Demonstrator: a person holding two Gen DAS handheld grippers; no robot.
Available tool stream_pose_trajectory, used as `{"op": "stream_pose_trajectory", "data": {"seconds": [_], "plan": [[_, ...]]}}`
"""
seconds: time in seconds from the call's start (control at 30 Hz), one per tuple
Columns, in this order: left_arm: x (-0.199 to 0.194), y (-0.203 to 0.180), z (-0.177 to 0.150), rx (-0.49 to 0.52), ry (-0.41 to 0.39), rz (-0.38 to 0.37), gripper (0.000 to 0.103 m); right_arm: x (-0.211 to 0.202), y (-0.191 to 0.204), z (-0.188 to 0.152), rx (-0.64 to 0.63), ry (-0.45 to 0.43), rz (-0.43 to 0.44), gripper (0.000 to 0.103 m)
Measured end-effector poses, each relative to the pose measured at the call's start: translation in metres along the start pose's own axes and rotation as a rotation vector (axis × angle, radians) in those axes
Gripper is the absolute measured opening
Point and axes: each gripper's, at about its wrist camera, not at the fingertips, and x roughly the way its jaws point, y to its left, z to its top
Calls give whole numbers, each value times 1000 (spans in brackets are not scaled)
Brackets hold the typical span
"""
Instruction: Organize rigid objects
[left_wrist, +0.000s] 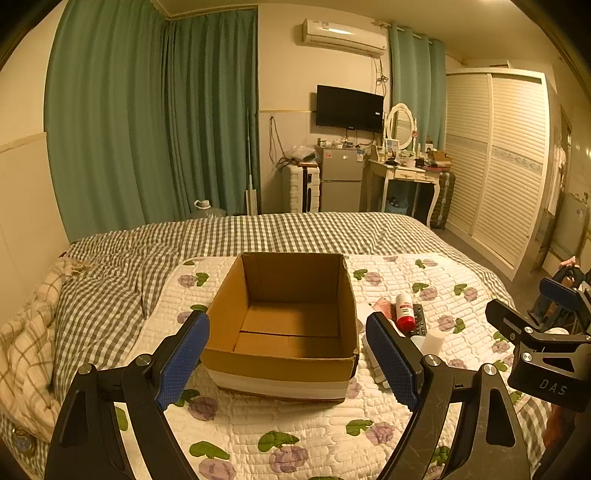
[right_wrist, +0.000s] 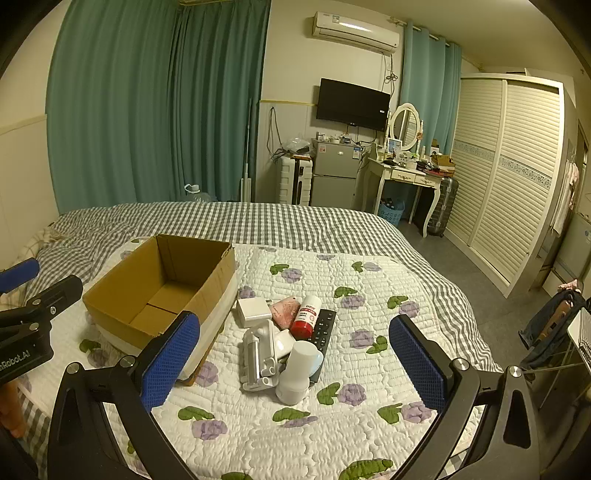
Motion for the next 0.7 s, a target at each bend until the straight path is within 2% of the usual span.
{"op": "stream_pose_trajectory", "data": {"seconds": [0.7], "plan": [[1, -1, 0, 1, 1, 2, 89, 7, 0, -12, 2, 8, 0, 103]]}}
